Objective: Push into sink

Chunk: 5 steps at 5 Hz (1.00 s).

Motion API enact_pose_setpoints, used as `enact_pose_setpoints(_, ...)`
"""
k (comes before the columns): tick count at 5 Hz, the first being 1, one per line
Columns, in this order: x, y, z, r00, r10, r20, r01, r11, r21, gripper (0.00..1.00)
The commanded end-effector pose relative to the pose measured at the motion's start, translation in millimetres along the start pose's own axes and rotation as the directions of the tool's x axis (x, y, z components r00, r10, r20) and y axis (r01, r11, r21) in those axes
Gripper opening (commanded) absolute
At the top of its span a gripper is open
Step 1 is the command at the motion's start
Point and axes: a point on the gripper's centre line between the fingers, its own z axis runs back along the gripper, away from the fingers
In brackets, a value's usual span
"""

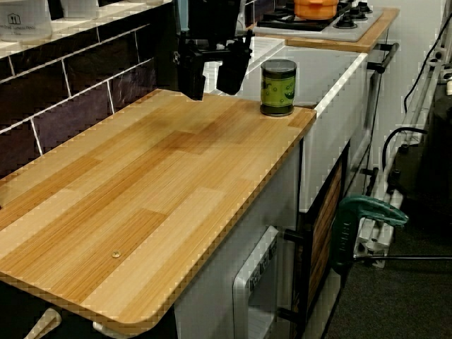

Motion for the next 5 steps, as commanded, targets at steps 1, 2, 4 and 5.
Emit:
enact_pose_setpoints(1, -29.6, 10.2, 5.5, 0.999, -0.041, -0.028, 0.041, 0.999, -0.014, 1.00)
enact_pose_setpoints(2, -39.5, 4.0, 4.3, 0.994, -0.051, -0.098, 0.049, 0.998, -0.032, 1.00)
enact_pose_setpoints(4, -43.7, -24.1, 1.0, 0.993, 0.052, -0.101, -0.052, 0.999, 0.002, 1.00)
enact_pose_setpoints(5, -38.3, -39.9, -1.7, 0.987, 0.106, -0.122, -0.100, 0.993, 0.056, 1.00)
